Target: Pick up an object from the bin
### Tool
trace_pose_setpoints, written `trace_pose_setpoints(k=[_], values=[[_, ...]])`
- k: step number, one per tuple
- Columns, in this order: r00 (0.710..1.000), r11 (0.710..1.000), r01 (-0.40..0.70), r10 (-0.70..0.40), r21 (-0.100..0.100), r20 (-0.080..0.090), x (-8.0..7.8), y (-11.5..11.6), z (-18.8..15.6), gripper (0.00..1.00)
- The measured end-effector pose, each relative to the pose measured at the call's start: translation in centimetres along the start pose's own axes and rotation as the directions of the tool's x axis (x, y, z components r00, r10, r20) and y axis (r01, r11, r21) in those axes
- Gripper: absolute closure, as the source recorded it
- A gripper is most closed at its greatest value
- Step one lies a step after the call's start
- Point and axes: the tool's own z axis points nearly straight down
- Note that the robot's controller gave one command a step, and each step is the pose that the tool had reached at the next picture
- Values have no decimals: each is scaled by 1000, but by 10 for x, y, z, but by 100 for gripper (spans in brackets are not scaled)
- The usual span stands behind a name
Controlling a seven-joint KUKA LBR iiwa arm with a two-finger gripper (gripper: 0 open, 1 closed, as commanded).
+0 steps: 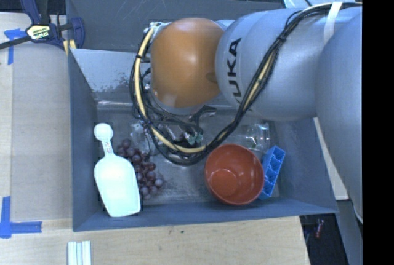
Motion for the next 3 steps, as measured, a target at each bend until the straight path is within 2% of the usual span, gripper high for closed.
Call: trace_pose_setpoints(k=[1, 2, 3], values=[[1000, 1000, -1, 1, 0, 1, 0, -1, -1, 100], [992, 992, -125, 125, -1, 7, -34, 24, 29, 100], [995, 995, -102, 102, 1, 5, -30, 26, 28, 100]])
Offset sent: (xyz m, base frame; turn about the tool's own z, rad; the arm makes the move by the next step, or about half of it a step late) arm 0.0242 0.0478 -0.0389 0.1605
